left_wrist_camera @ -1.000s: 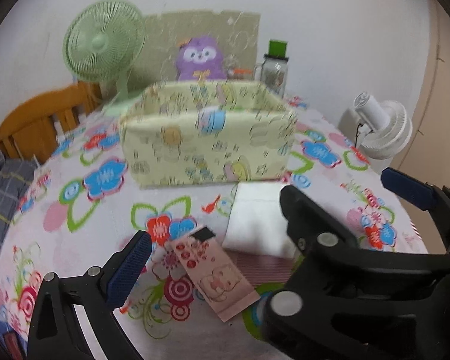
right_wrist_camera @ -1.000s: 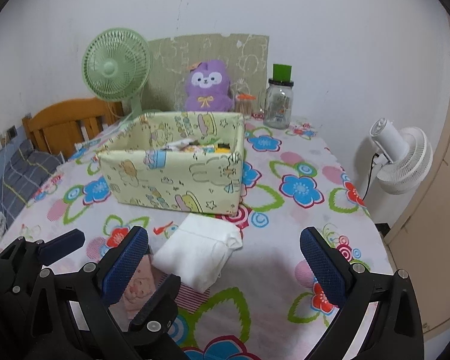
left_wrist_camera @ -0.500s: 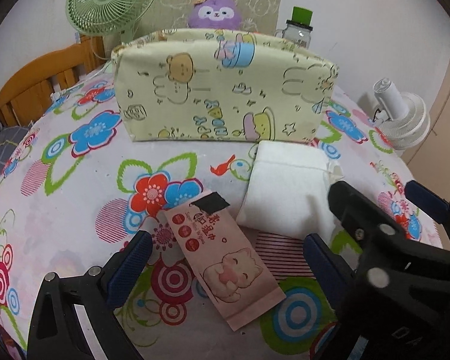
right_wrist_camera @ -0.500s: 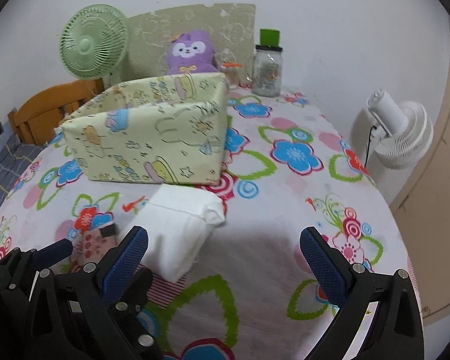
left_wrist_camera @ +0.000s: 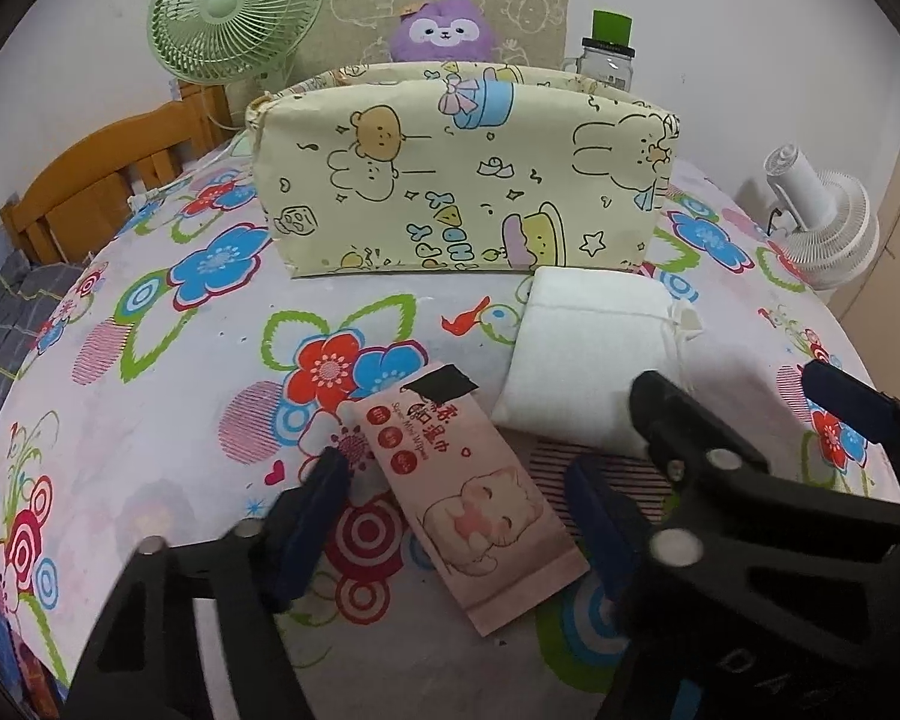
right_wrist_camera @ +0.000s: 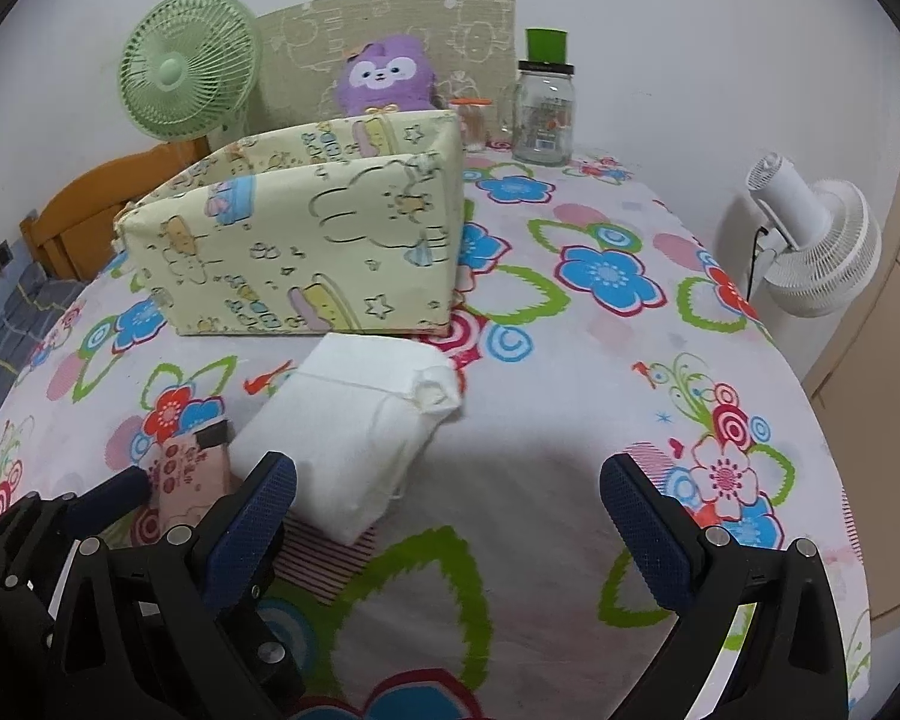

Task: Organize soft objects
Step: 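Grasp the pink wet-wipe pack with the left tool while the right tool grasps the white cloth pouch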

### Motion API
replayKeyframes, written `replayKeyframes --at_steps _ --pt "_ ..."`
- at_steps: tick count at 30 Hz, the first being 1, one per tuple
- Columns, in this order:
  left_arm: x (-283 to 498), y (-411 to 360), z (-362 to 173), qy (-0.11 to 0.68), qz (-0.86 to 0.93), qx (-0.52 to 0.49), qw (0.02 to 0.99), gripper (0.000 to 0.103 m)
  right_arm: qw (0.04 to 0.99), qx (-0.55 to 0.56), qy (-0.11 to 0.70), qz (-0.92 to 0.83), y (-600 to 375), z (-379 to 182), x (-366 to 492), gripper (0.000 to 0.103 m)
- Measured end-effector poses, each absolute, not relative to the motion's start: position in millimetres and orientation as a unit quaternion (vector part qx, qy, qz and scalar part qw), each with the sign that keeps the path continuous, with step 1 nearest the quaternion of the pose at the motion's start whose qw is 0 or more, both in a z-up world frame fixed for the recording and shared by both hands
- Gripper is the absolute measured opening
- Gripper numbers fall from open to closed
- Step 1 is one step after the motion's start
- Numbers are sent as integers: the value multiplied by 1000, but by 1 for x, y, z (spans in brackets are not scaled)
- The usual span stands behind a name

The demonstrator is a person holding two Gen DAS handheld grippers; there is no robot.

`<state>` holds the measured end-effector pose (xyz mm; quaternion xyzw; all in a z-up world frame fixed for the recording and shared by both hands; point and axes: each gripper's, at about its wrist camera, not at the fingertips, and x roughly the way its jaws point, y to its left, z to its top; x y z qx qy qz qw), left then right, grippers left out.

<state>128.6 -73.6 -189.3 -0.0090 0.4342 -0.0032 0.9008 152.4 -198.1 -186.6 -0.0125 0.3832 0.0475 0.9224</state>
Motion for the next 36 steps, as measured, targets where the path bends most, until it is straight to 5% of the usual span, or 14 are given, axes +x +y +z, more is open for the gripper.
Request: replayKeyframes --at_steps 4,9,33,36 --pt "122 -71 -187 430 -3 -11 903 49 923 -21 382 53 -188 -185 150 102" --pt "117 -69 -185 427 -8 -12 904 42 923 -26 380 60 -178 -182 148 103" --pt "151 -47 -183 426 -37 33 903 42 903 -15 428 41 -152 -199 197 102" --pt "155 -46 -183 427 -40 32 903 42 897 -8 441 41 -152 -202 203 89"
